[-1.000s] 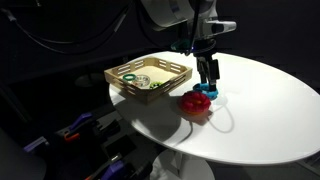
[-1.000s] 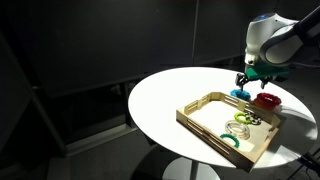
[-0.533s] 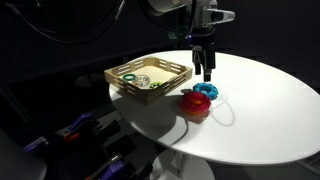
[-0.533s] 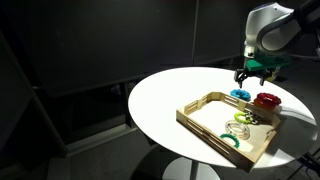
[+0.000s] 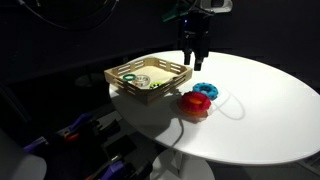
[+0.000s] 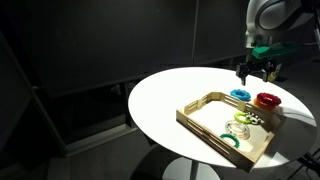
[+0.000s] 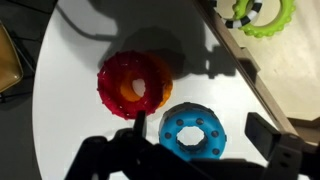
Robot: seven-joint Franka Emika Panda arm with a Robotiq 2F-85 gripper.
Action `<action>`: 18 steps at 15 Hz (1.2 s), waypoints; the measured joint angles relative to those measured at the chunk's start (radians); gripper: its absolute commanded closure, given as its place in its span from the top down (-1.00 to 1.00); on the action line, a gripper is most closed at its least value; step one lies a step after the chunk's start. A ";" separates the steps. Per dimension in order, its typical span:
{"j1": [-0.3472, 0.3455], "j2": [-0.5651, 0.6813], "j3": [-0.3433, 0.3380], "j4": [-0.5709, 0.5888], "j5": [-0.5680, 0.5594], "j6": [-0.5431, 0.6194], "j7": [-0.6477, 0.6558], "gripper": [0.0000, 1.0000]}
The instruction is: Remove the blue ring from the crate and put it on the table
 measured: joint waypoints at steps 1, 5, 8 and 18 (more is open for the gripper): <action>-0.001 -0.008 0.005 0.006 0.022 -0.022 -0.027 1.00; -0.006 -0.050 0.023 0.027 0.102 -0.097 -0.116 1.00; -0.007 -0.099 0.033 0.036 0.133 -0.135 -0.153 1.00; -0.011 -0.252 0.057 0.103 0.157 -0.291 -0.300 1.00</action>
